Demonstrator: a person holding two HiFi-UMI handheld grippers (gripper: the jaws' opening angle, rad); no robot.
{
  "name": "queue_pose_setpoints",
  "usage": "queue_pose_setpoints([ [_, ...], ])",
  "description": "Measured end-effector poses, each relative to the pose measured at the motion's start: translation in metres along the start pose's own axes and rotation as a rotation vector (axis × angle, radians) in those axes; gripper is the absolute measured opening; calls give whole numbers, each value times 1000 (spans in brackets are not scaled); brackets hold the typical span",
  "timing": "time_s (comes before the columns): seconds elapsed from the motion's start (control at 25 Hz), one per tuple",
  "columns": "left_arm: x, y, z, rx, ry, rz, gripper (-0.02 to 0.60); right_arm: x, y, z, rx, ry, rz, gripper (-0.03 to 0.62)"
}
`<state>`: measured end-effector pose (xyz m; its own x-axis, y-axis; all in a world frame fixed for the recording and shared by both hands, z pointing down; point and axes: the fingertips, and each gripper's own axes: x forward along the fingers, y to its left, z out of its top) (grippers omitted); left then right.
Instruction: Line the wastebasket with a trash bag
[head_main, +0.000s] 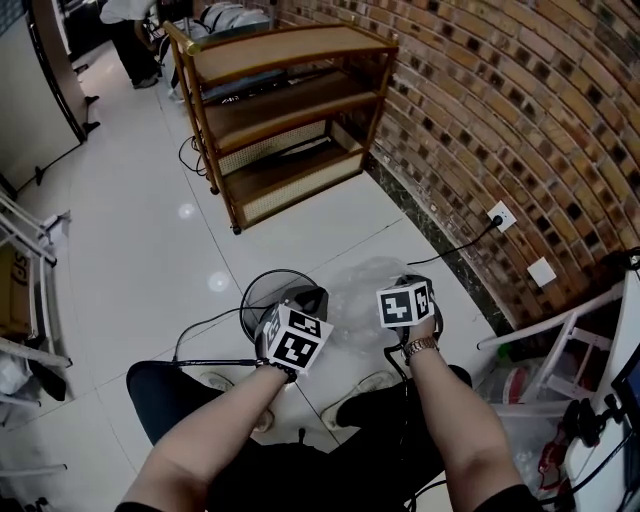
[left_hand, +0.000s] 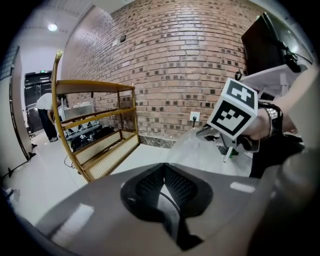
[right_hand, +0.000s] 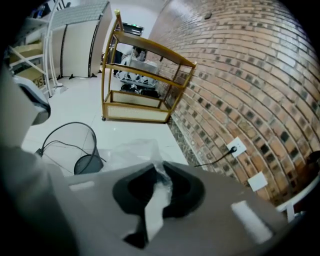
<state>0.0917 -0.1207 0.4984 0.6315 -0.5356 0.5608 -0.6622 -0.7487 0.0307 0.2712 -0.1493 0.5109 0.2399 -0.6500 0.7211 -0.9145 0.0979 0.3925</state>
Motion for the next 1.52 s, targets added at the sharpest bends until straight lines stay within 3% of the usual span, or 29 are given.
queue_pose_setpoints([
  [0.68, -39, 4, 8, -109, -28, -37, 26, -98, -20, 84, -61, -161, 11, 3],
  [0.96, -43, 11, 6, -153, -37, -31, 84, -127, -26, 100, -37, -182, 18, 3],
  [1.28, -47, 24, -14, -338, -18, -35, 190, -163, -19, 127, -25, -259, 75, 3],
  [1.52, -57, 42, -32, -486, -18, -27, 227, -185, -5, 148, -35, -314, 122, 3],
])
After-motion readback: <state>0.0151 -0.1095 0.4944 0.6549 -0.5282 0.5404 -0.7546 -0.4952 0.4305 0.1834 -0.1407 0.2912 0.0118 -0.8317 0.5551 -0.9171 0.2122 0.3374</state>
